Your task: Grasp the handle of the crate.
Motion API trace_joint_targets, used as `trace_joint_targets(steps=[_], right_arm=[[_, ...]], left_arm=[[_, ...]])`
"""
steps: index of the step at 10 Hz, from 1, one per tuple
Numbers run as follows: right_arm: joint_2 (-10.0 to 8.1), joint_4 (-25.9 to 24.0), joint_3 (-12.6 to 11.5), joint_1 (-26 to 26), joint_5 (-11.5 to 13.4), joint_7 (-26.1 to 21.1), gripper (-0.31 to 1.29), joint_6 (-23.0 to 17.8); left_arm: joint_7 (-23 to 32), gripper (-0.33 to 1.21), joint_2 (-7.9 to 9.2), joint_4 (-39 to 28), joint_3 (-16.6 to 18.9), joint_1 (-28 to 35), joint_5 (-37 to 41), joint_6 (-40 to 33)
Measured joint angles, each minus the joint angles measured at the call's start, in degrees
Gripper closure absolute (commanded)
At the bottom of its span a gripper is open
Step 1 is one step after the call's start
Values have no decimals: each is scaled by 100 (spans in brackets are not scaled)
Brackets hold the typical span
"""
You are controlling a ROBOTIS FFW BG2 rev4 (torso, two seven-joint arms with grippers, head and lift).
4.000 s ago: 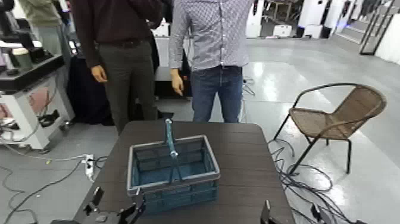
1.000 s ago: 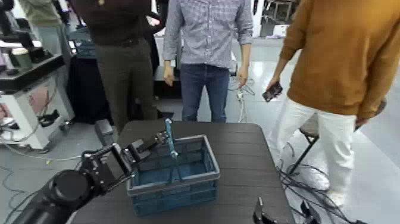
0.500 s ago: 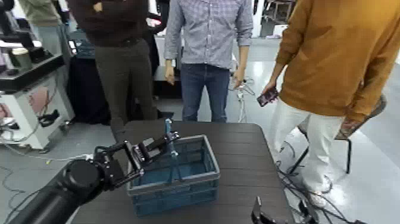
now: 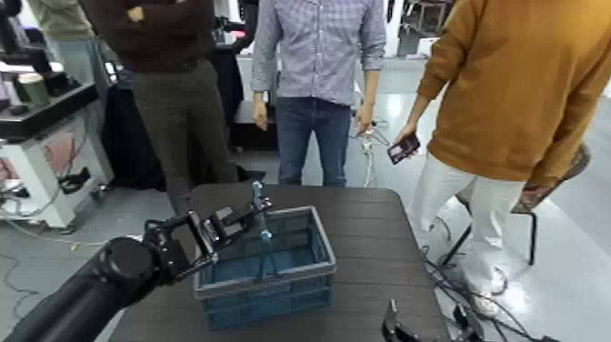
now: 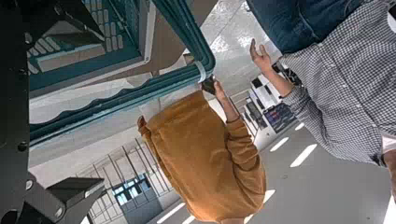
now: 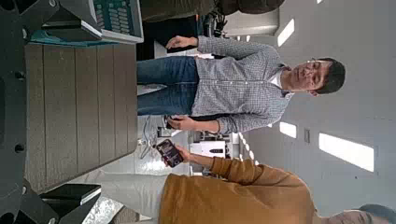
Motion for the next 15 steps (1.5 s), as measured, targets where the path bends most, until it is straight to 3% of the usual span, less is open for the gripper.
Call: trace_joint_targets(steps=[1, 3, 4, 11, 15], right_arm=[[-4, 7, 2, -8, -14, 7, 15, -2], [-9, 28, 2, -20, -52, 8, 15, -7], [-12, 38, 2, -26, -69, 15, 15, -10], [-45, 62, -10, -46, -123, 16, 15, -28], [-44, 59, -45, -18, -125, 8, 15, -45]], left_arm=[[-2, 72, -1, 36, 0, -11, 0, -51], [-20, 105, -8, 71, 7, -20, 1, -93], [-28, 113, -9, 80, 9, -21, 1, -96], [-110, 120, -17, -11, 17, 95, 0, -18], [-63, 120, 21, -863, 267, 551, 83, 76]])
